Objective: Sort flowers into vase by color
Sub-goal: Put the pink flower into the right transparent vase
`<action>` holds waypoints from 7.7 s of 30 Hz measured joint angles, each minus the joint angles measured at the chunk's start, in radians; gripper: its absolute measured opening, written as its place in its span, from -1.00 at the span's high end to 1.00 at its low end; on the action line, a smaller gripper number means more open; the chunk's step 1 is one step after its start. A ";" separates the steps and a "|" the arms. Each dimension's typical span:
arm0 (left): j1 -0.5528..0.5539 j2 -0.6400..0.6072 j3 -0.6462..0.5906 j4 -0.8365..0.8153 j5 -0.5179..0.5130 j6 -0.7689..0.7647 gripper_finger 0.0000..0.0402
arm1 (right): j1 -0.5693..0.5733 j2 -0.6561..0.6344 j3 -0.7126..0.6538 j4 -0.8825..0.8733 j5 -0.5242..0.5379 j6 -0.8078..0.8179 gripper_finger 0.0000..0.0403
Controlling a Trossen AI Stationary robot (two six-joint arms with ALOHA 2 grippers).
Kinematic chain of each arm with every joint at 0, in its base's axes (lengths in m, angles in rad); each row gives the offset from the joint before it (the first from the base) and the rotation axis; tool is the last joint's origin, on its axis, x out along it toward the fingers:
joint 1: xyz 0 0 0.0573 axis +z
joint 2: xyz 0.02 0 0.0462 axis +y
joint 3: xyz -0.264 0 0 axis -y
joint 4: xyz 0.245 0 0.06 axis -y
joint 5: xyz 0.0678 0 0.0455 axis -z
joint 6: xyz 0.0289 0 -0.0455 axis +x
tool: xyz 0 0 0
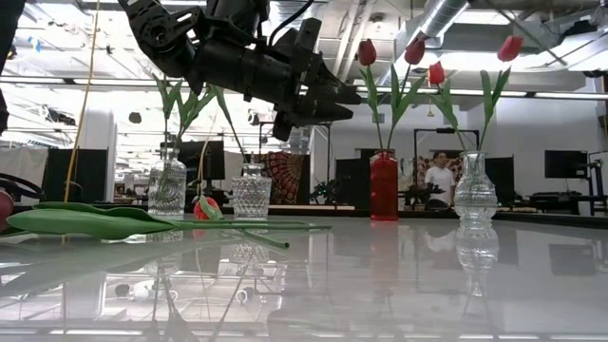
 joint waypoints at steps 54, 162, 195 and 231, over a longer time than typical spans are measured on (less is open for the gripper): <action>0.000 0.000 0.000 0.000 -0.008 -0.034 0.33 | -0.739 -0.603 -0.905 1.778 -1.194 -1.205 0.84; 0.000 0.000 0.000 -0.001 -0.008 -0.036 0.33 | -1.131 0.040 -0.905 2.151 -1.413 -1.098 0.83; -0.001 0.000 0.000 -0.002 -0.008 -0.036 0.33 | -0.997 0.043 -0.905 2.116 -1.012 -1.101 0.83; 0.000 0.000 0.000 -0.002 -0.008 -0.036 0.33 | -0.930 0.042 -0.905 2.068 -0.791 -1.165 0.51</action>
